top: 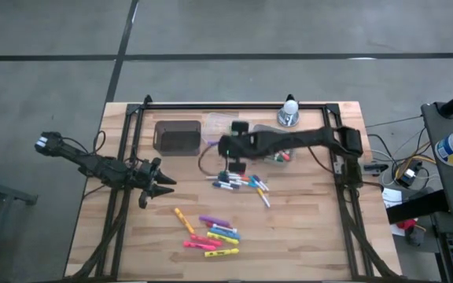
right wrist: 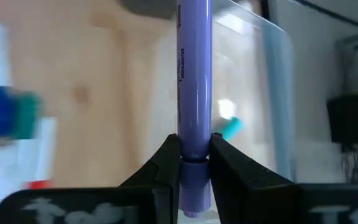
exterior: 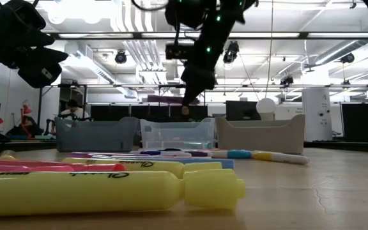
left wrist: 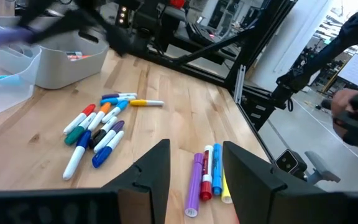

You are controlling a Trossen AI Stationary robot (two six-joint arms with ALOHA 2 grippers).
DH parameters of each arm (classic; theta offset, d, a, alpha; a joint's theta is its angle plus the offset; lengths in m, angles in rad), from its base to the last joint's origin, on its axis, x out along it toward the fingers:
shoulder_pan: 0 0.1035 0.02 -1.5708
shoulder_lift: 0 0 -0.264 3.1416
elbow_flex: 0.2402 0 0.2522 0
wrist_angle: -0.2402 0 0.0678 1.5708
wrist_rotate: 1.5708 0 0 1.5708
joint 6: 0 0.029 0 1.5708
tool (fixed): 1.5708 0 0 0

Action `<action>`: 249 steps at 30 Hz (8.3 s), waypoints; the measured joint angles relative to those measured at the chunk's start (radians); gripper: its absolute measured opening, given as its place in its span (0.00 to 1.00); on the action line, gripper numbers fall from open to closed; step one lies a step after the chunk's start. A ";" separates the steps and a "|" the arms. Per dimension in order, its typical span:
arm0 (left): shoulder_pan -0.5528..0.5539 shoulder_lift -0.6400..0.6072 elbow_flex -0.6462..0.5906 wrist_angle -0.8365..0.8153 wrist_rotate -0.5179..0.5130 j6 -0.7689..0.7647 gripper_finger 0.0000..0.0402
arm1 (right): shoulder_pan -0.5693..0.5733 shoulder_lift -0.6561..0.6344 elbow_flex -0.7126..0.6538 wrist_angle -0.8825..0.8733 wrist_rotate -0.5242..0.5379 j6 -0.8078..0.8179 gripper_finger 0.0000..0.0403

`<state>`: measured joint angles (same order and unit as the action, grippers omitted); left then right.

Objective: Pick & Place Markers
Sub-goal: Put the purple highlighter into the transparent bin, then put the violet highlighter into the transparent bin, then put the pink highlighter into the transparent bin

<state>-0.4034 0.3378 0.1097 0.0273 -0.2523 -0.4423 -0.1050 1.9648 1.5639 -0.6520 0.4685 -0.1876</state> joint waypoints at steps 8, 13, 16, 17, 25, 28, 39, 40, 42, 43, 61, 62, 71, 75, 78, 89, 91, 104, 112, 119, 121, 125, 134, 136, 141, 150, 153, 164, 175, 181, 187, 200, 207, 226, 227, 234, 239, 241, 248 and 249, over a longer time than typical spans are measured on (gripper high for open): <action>0.000 0.000 0.000 0.000 0.000 0.001 0.35 | -0.150 0.000 -0.005 0.049 -0.167 -0.022 0.14; 0.000 0.000 0.000 0.000 0.000 0.001 0.35 | -0.195 0.000 -0.016 0.058 -0.233 -0.007 0.18; 0.000 0.000 0.000 0.001 0.000 0.000 0.35 | -0.198 0.000 -0.022 0.064 -0.240 -0.004 0.24; 0.000 0.000 0.000 0.001 0.000 -0.001 0.35 | -0.196 0.000 -0.023 0.064 -0.243 -0.004 0.26; 0.000 0.000 0.000 0.002 0.000 -0.009 0.35 | -0.163 -0.004 -0.010 0.047 -0.234 0.004 0.42; 0.000 0.000 0.000 0.002 0.000 -0.010 0.35 | -0.124 -0.026 0.001 0.022 -0.239 0.037 0.44; 0.000 0.000 0.000 0.003 0.000 -0.004 0.35 | 0.109 -0.055 0.001 0.031 -0.317 0.161 0.42; 0.000 0.000 0.000 0.003 0.000 -0.005 0.35 | 0.132 -0.055 -0.001 0.037 -0.319 0.180 0.42; 0.000 0.000 0.000 0.003 0.000 -0.005 0.35 | 0.180 -0.049 -0.007 0.063 -0.321 0.217 0.42; 0.000 0.000 0.000 0.003 0.000 -0.005 0.35 | 0.203 -0.047 -0.009 0.072 -0.322 0.232 0.42; 0.000 0.004 0.000 0.024 0.000 -0.031 0.35 | 0.393 0.163 -0.033 0.294 -0.284 0.350 0.42; 0.000 0.004 0.000 0.024 0.000 -0.031 0.35 | 0.396 0.174 -0.032 0.294 -0.283 0.356 0.42; 0.000 0.005 0.000 0.028 0.000 -0.057 0.35 | 0.406 0.224 -0.034 0.289 -0.283 0.391 0.42; 0.000 0.005 0.000 0.028 0.000 -0.060 0.35 | 0.406 0.218 -0.034 0.288 -0.276 0.391 0.42; 0.000 0.005 0.000 0.028 -0.009 -0.064 0.35 | 0.407 0.203 -0.033 0.291 -0.259 0.391 0.42; 0.000 0.005 0.000 0.029 -0.036 -0.066 0.35 | 0.428 0.196 -0.028 0.345 -0.264 0.398 0.42; 0.000 0.005 0.000 0.028 -0.035 -0.067 0.35 | 0.432 0.196 -0.029 0.345 -0.266 0.398 0.42; 0.000 0.005 0.000 0.028 -0.034 -0.071 0.35 | 0.455 0.196 -0.043 0.348 -0.268 0.423 0.42; 0.000 0.005 0.000 0.028 -0.034 -0.074 0.35 | 0.454 0.196 -0.093 0.358 -0.260 0.450 0.42; 0.000 0.005 0.000 0.028 -0.034 -0.074 0.35 | 0.451 0.196 -0.112 0.379 -0.259 0.450 0.42; 0.000 0.005 0.000 0.028 -0.034 -0.075 0.35 | 0.445 0.196 -0.112 0.378 -0.259 0.447 0.42; 0.000 0.005 0.000 0.028 -0.034 -0.078 0.35 | 0.422 0.196 -0.121 0.368 -0.259 0.448 0.42; 0.000 0.005 0.000 0.028 -0.034 -0.081 0.35 | 0.379 0.192 -0.159 0.387 -0.303 0.442 0.31; 0.000 0.005 0.000 0.028 -0.034 -0.081 0.35 | 0.375 0.192 -0.158 0.384 -0.305 0.423 0.26; 0.000 0.005 0.000 0.028 -0.034 -0.081 0.35 | 0.368 0.193 -0.144 0.370 -0.300 0.379 0.15; 0.000 0.005 0.000 0.028 -0.034 -0.082 0.35 | 0.357 0.196 -0.102 0.319 -0.240 0.337 0.16; 0.000 0.005 0.000 0.028 -0.034 -0.082 0.35 | 0.354 0.188 -0.071 0.253 -0.168 0.332 0.16; 0.000 0.005 0.000 0.028 -0.034 -0.082 0.35 | 0.297 0.162 0.037 0.011 0.127 0.327 0.17; 0.000 0.005 0.000 0.028 -0.036 -0.082 0.35 | 0.129 0.072 0.042 -0.017 0.184 0.239 0.17; 0.000 0.005 0.000 0.029 -0.036 -0.084 0.35 | -0.007 0.069 0.066 -0.014 0.083 0.187 0.17; 0.000 0.005 0.000 0.029 -0.037 -0.093 0.35 | -0.121 0.069 0.076 -0.023 -0.093 0.222 0.17; 0.000 0.005 0.000 0.052 -0.037 -0.093 0.35 | -0.185 0.069 0.071 0.008 -0.209 0.237 0.17; 0.000 0.005 0.000 0.053 -0.038 -0.093 0.35 | -0.183 0.069 0.069 0.015 -0.210 0.240 0.20; 0.000 0.005 0.000 0.054 -0.038 -0.090 0.35 | -0.138 0.048 0.068 0.020 -0.234 0.193 0.40; 0.000 0.005 0.000 0.054 -0.038 -0.086 0.35 | -0.125 0.042 0.068 0.019 -0.241 0.191 0.40; 0.000 0.005 0.000 0.054 -0.038 -0.084 0.35 | -0.002 0.007 0.068 -0.032 -0.244 0.186 0.37; 0.000 0.005 0.000 0.054 -0.038 -0.090 0.35 | 0.116 0.005 0.068 -0.061 -0.268 0.188 0.35; 0.000 0.005 0.000 0.054 -0.038 -0.090 0.35 | 0.157 0.005 0.068 -0.059 -0.268 0.188 0.34; 0.000 0.005 0.000 0.054 -0.038 -0.096 0.35 | 0.258 0.005 0.068 -0.070 -0.283 0.280 0.32; 0.000 0.005 0.000 0.054 -0.038 -0.096 0.35 | 0.272 0.007 0.067 -0.071 -0.290 0.289 0.32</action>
<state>-0.4034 0.3431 0.1098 0.0811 -0.2905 -0.5385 0.1673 1.9715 1.6306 -0.7231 0.1786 0.1011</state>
